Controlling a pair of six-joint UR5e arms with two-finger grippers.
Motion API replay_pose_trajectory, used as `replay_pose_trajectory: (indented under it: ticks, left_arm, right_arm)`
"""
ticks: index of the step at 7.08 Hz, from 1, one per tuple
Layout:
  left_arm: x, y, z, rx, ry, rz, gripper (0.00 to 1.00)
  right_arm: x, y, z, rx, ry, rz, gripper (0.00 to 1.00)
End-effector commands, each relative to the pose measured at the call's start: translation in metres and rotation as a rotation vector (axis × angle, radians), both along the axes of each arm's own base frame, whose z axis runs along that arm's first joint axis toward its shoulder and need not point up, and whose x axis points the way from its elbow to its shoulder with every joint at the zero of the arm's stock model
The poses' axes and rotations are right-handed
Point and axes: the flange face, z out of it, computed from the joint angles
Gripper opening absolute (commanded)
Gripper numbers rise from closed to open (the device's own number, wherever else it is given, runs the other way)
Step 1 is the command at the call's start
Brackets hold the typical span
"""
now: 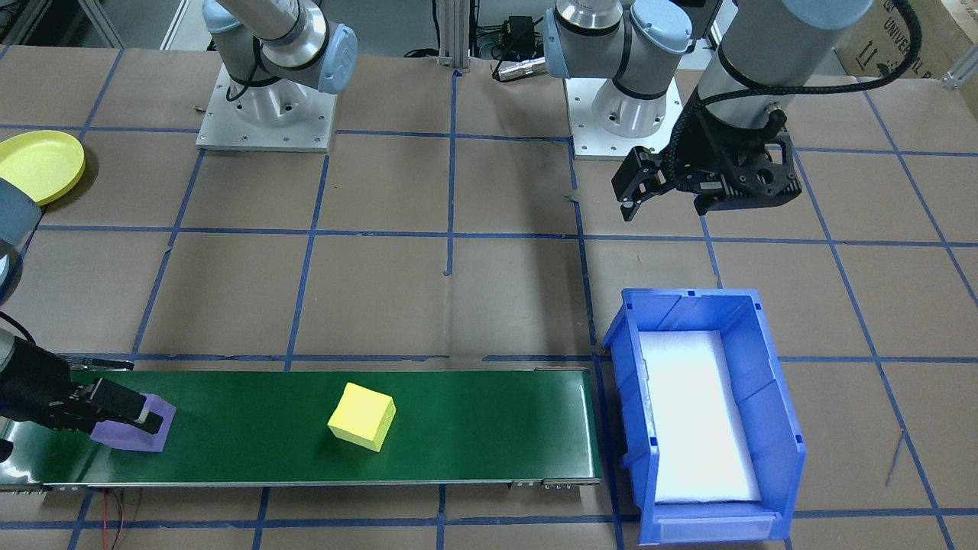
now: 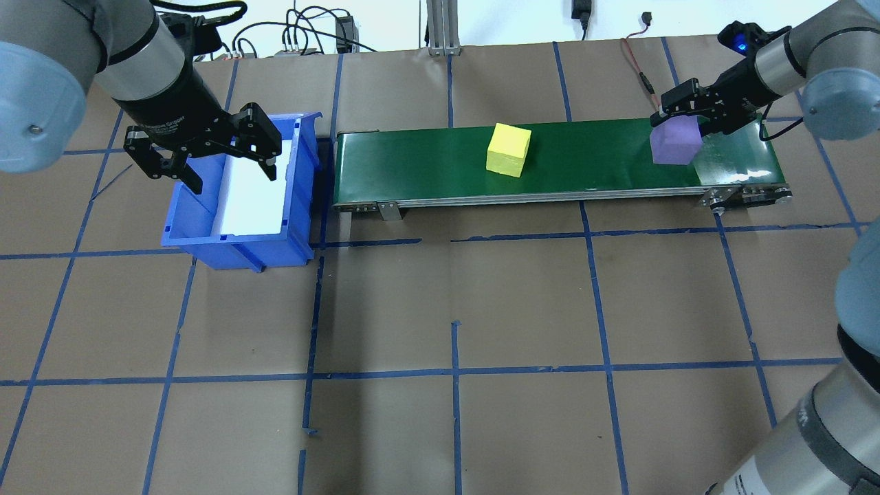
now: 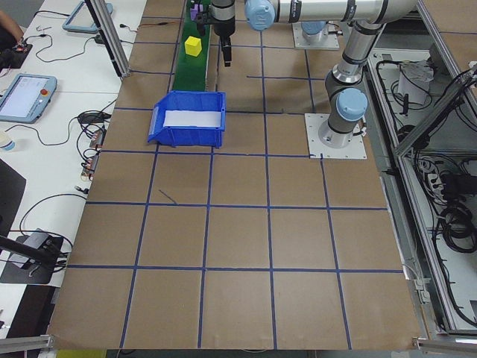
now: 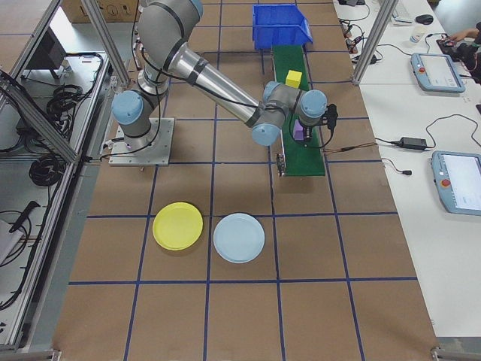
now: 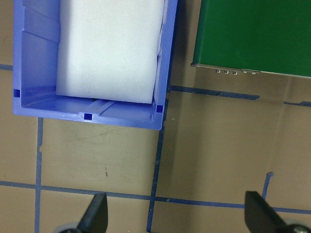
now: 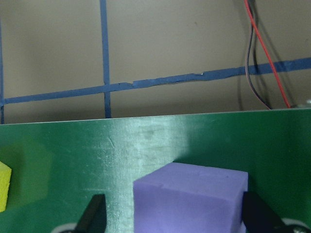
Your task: Move block left to right into plate
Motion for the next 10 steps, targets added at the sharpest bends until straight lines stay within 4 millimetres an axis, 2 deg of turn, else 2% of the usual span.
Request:
replay_pose_trajectory:
  ticks: [1,2,3,4,5,6,7,8,9,10]
  left_arm:
    - [0.0,0.0,-0.001,0.002,0.002,0.0,1.0]
    - [-0.001,0.001,-0.001,0.002,0.0,0.0,1.0]
    - [-0.002,0.0,0.0,-0.002,0.001,0.002,1.0]
    - [-0.001,0.0,-0.001,-0.001,0.0,0.002,1.0]
    - [-0.002,0.0,-0.002,0.002,0.001,0.005,1.0]
    - [-0.002,0.0,-0.002,0.001,0.001,0.005,1.0]
    - [-0.002,-0.001,-0.004,0.004,0.001,0.005,1.0]
    - [-0.003,0.0,-0.004,0.005,0.003,0.003,1.0]
    - [-0.003,0.0,-0.003,0.002,0.003,0.003,1.0]
    - [-0.003,-0.001,-0.004,0.002,0.003,0.002,1.0]
  right_arm:
    - [-0.009,0.004,-0.009,0.032,0.105,0.014,0.44]
    - [-0.015,-0.001,0.004,-0.025,0.16,0.031,0.36]
    - [-0.033,0.001,0.027,-0.053,0.325,0.081,0.35]
    - [-0.052,0.011,0.05,-0.079,0.385,0.12,0.34]
    - [-0.106,0.037,0.069,-0.069,0.462,0.176,0.34]
    - [-0.166,0.07,0.073,-0.045,0.504,0.265,0.34]
    - [-0.251,0.12,0.066,-0.017,0.513,0.305,0.34]
    - [-0.318,0.184,0.044,0.008,0.473,0.303,0.34]
    - [-0.343,0.228,0.017,0.012,0.417,0.29,0.36]
    - [-0.352,0.26,-0.009,0.032,0.381,0.245,0.4]
